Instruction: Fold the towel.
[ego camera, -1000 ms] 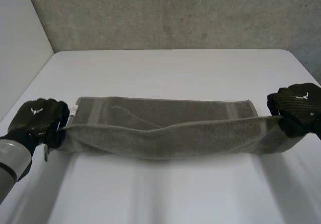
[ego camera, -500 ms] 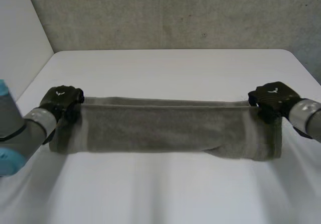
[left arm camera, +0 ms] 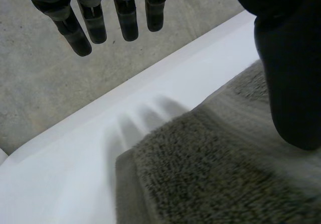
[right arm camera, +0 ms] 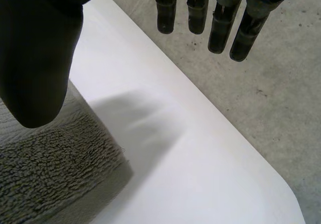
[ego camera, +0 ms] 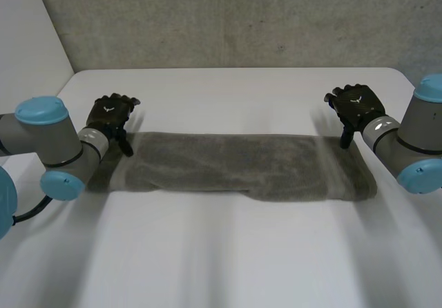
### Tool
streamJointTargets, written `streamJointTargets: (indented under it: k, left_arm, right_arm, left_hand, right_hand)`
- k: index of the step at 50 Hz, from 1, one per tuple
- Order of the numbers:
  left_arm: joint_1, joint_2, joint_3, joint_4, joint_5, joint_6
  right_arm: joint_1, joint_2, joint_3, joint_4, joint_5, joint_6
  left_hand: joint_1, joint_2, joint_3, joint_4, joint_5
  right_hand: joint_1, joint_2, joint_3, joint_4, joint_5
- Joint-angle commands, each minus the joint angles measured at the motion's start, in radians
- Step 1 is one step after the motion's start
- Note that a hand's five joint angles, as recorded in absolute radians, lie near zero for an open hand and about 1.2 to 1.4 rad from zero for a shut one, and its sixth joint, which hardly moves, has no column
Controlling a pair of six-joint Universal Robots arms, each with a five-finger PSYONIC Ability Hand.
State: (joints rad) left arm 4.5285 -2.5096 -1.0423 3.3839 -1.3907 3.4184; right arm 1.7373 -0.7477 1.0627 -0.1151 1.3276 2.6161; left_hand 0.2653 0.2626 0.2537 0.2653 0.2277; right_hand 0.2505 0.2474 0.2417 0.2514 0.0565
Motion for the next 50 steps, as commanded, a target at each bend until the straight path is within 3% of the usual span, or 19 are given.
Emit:
streamJointTargets:
  k: [1,13,22,28,32,34,35,36,43,50]
  left_arm:
    - [-0.006,0.1,-0.091,-0.008,-0.004,-0.002]
    - [0.014,0.437,-0.448,0.003,-0.001,-0.021]
    - [0.0,0.517,-0.643,0.087,0.001,-0.142]
    - [-0.006,0.525,-0.68,0.126,0.001,-0.165]
    - [-0.006,0.52,-0.682,0.132,0.001,-0.166]
    - [-0.006,0.518,-0.682,0.137,-0.001,-0.166]
    - [-0.006,0.518,-0.682,0.137,-0.001,-0.166]
    - [-0.006,0.518,-0.683,0.137,-0.001,-0.166]
    - [-0.005,0.523,-0.69,0.137,-0.001,-0.166]
    - [-0.011,0.529,-0.691,0.137,-0.002,-0.166]
  right_arm:
    - [0.018,-0.055,0.069,0.025,0.038,-0.001]
    - [0.005,-0.403,0.469,0.083,0.042,-0.008]
    - [-0.013,-0.426,0.605,0.066,0.036,-0.013]
    - [-0.039,-0.342,0.609,0.034,0.036,-0.018]
    - [-0.041,-0.303,0.602,0.026,0.038,-0.019]
    - [-0.051,-0.295,0.593,0.015,0.042,-0.022]
    - [-0.051,-0.295,0.592,0.015,0.042,-0.022]
    - [-0.065,-0.295,0.588,0.012,0.05,-0.022]
    - [-0.159,-0.349,0.576,0.025,0.064,-0.054]
    - [-0.373,-0.406,0.51,0.034,0.068,-0.293]
  left_hand:
    - [-0.087,-0.084,-0.075,-0.087,-0.224]
    - [-0.087,-0.084,-0.075,-0.087,-0.224]
    - [-0.087,-0.084,-0.075,-0.087,-0.224]
    - [-0.087,-0.084,-0.075,-0.087,-0.224]
    - [-0.087,-0.084,-0.075,-0.087,-0.224]
    - [-0.087,-0.084,-0.075,-0.087,-0.224]
    - [-0.087,-0.084,-0.075,-0.087,-0.224]
    - [-0.087,-0.084,-0.075,-0.087,-0.224]
    - [-0.087,-0.084,-0.075,-0.087,-0.224]
    - [-0.087,-0.084,-0.075,-0.087,-0.224]
  right_hand:
    - [-0.076,-0.073,-0.067,-0.077,-0.056]
    - [-0.076,-0.073,-0.067,-0.077,-0.056]
    - [-0.004,-0.001,0.005,-0.005,0.015]
    - [0.105,0.108,0.113,0.104,0.124]
    - [0.331,0.334,0.339,0.33,0.35]
    - [0.847,0.85,0.856,0.846,0.867]
    - [0.85,0.853,0.859,0.849,0.87]
    - [1.143,1.146,1.152,1.142,1.162]
    - [1.146,1.149,1.155,1.145,1.165]
    - [1.146,1.149,1.155,1.145,1.165]
